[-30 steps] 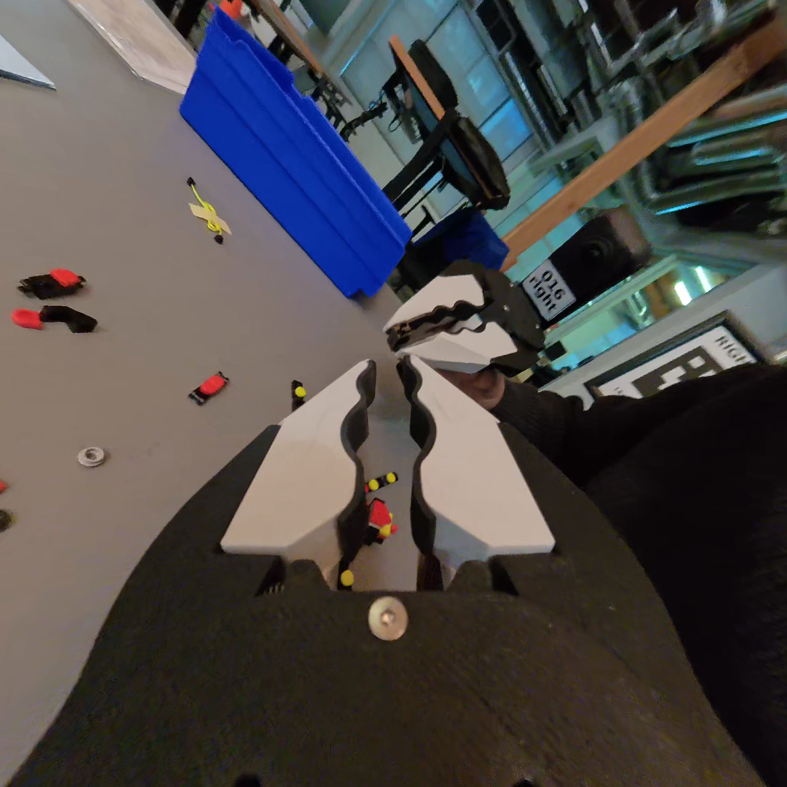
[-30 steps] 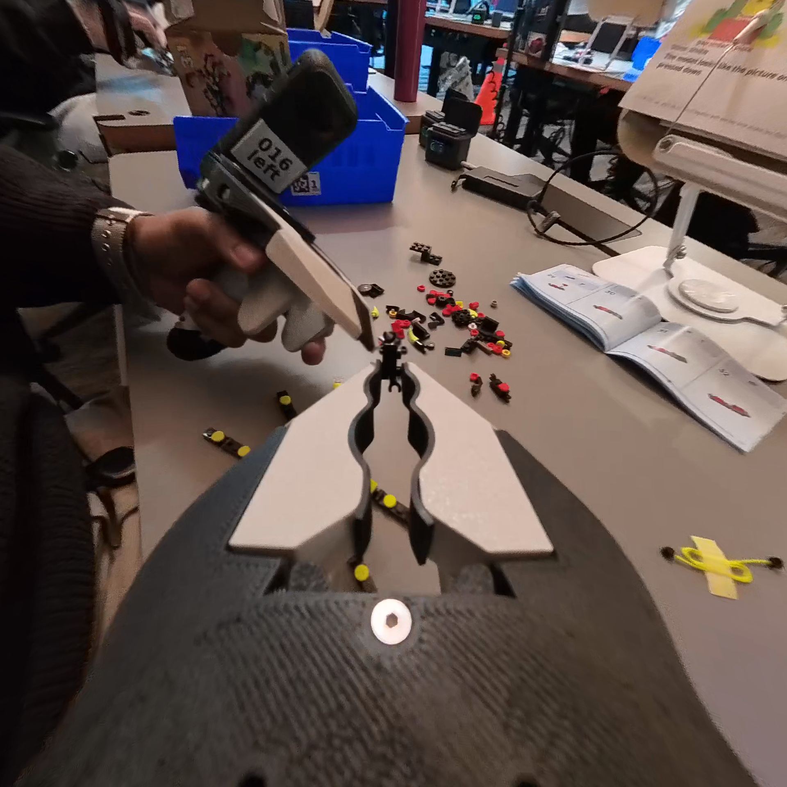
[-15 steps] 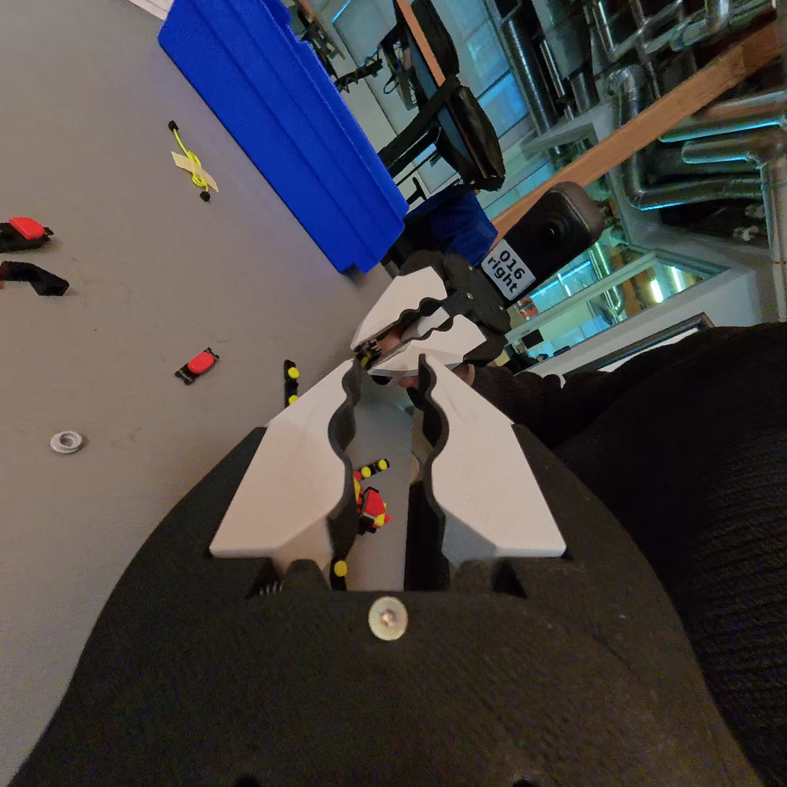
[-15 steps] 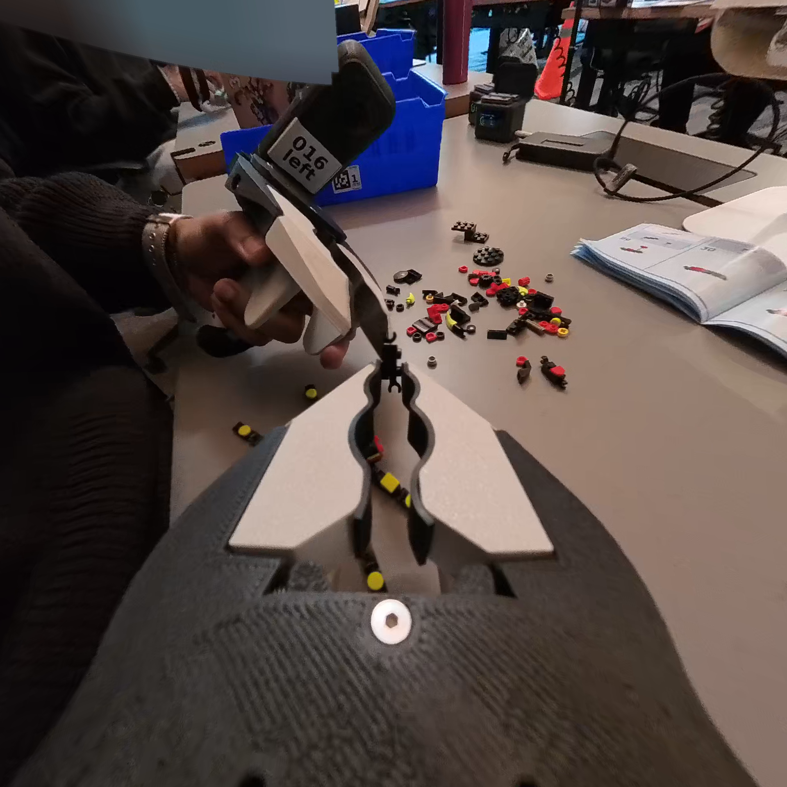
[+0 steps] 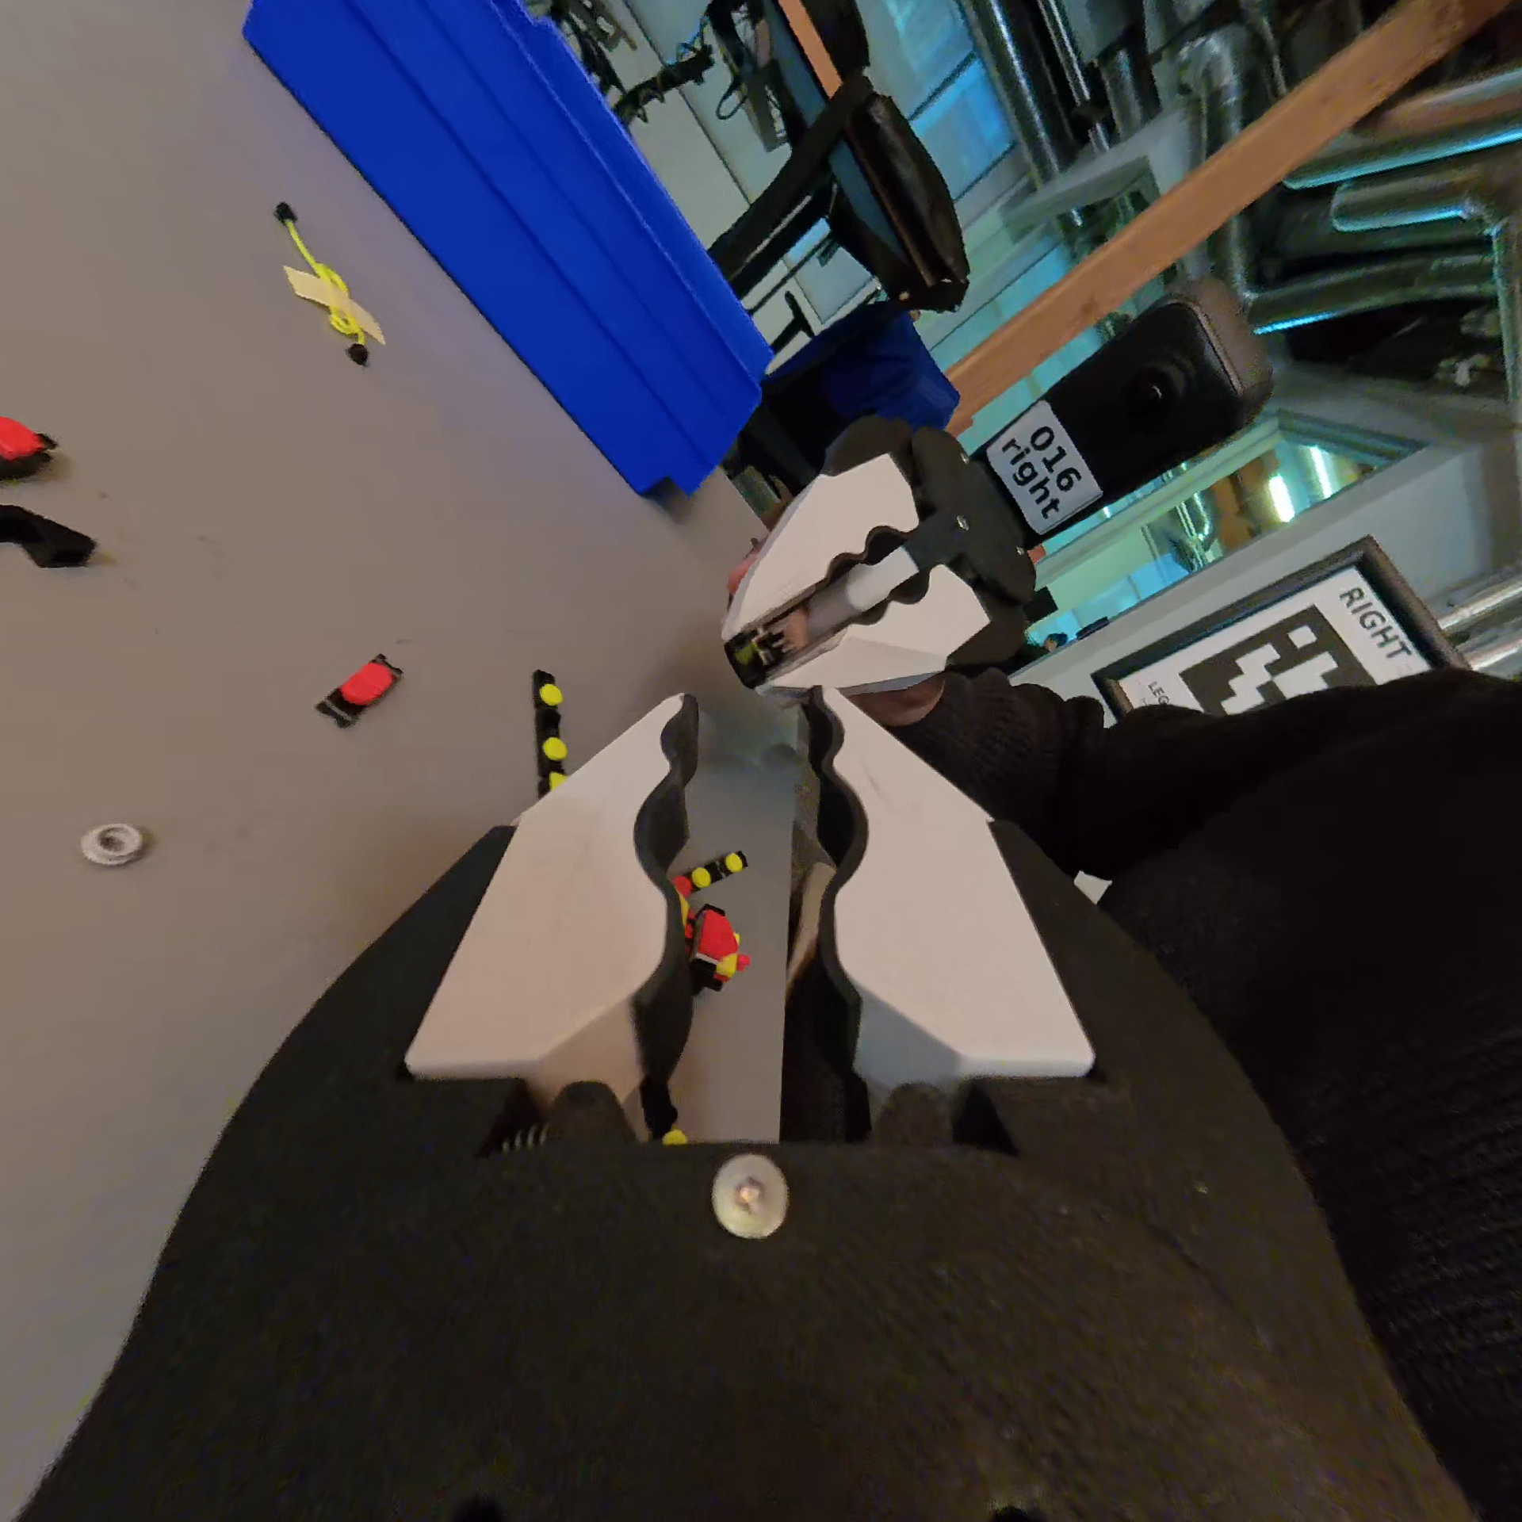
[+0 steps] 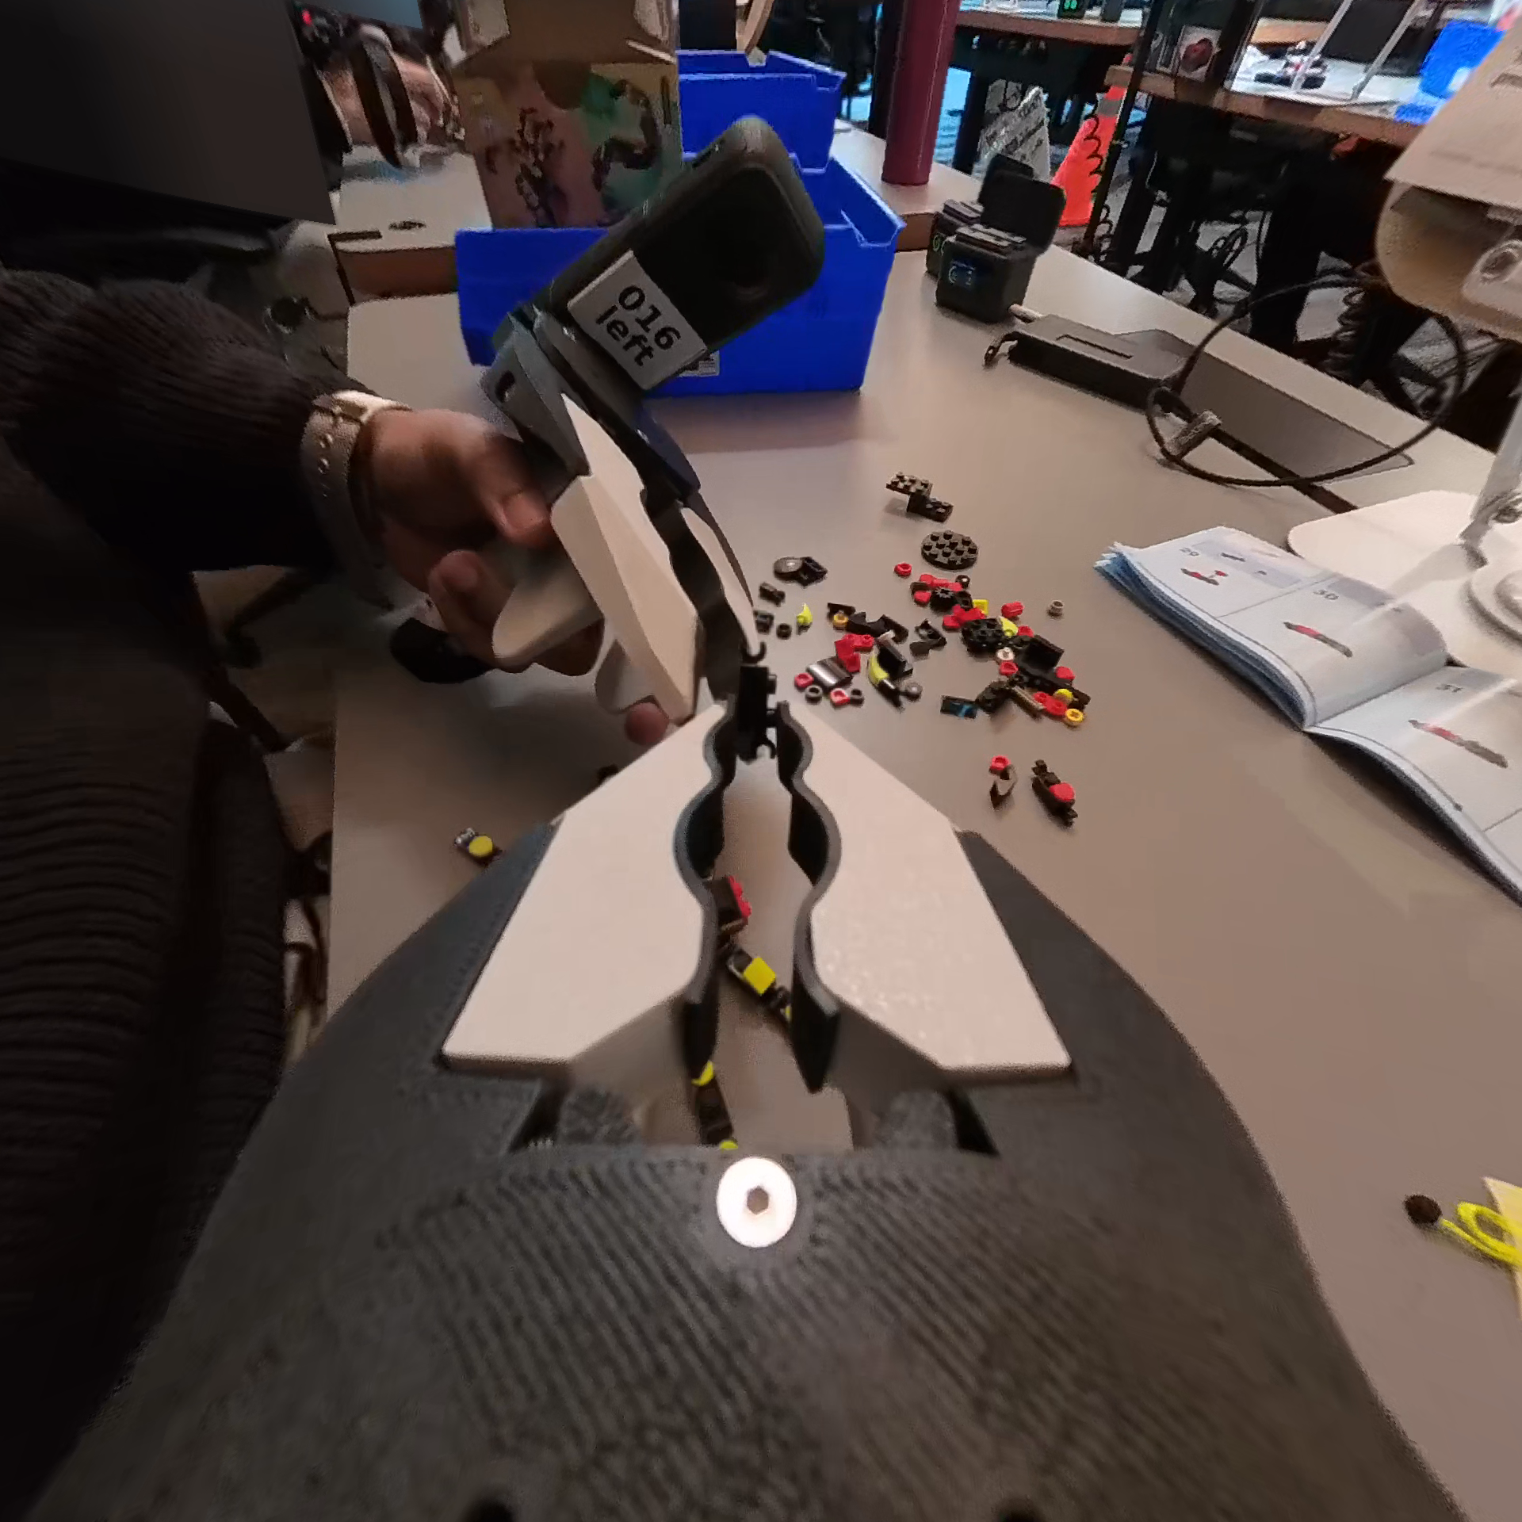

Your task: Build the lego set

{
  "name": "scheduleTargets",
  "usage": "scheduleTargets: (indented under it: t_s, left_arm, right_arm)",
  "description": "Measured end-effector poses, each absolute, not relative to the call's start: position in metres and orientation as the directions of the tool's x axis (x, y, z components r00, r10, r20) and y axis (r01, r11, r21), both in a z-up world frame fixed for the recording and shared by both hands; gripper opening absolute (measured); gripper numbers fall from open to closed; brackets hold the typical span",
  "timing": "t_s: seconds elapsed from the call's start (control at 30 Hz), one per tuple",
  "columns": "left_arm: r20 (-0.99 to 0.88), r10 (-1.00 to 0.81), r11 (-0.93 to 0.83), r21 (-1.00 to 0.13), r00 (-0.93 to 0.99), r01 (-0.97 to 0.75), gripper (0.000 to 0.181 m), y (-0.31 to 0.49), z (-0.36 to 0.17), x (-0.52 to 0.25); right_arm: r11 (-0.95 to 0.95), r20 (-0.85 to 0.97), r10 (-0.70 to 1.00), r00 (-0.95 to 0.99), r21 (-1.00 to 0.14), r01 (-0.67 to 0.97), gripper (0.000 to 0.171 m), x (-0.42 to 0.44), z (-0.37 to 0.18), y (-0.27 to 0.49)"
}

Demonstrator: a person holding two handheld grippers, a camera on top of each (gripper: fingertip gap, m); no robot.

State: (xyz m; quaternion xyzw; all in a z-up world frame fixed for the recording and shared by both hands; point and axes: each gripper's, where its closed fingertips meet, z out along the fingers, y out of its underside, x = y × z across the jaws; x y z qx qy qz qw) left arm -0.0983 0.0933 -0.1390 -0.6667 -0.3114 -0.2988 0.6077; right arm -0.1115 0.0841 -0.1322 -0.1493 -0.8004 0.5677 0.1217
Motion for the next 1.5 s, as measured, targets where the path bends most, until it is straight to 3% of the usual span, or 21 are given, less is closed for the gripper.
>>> scheduleTargets:
  t_s: [0.23, 0.57, 0.67, 1.0, 1.5]
  left_arm:
    - [0.759, 0.088, -0.128, -0.634, 0.646, 0.763, 0.03, 0.097, -0.148, -0.076]
    - [0.48, 0.342, -0.222, -0.794, 0.808, 0.565, 0.031, 0.075, -0.167, -0.076]
    - [0.433, 0.337, -0.25, -0.815, 0.836, 0.523, 0.03, 0.082, -0.168, -0.081]
    - [0.56, 0.167, -0.244, -0.774, 0.812, 0.584, 0.033, 0.121, -0.155, -0.072]
    - [0.806, -0.024, -0.141, -0.589, 0.592, 0.796, 0.036, 0.131, -0.132, -0.075]
  right_arm:
    - [0.382, 0.087, 0.362, -0.928, -0.922, 0.062, 0.007, -0.1, -0.142, 0.085]
    - [0.326, -0.111, 0.374, -0.921, -0.914, 0.242, 0.006, -0.105, -0.16, 0.097]
    - [0.293, -0.159, 0.384, -0.909, -0.913, 0.283, 0.006, -0.1, -0.161, 0.102]
    - [0.229, -0.18, 0.505, -0.844, -0.915, 0.332, 0.006, -0.084, -0.155, 0.14]
    - [0.191, -0.216, 0.525, -0.823, -0.913, 0.361, 0.006, -0.083, -0.158, 0.147]
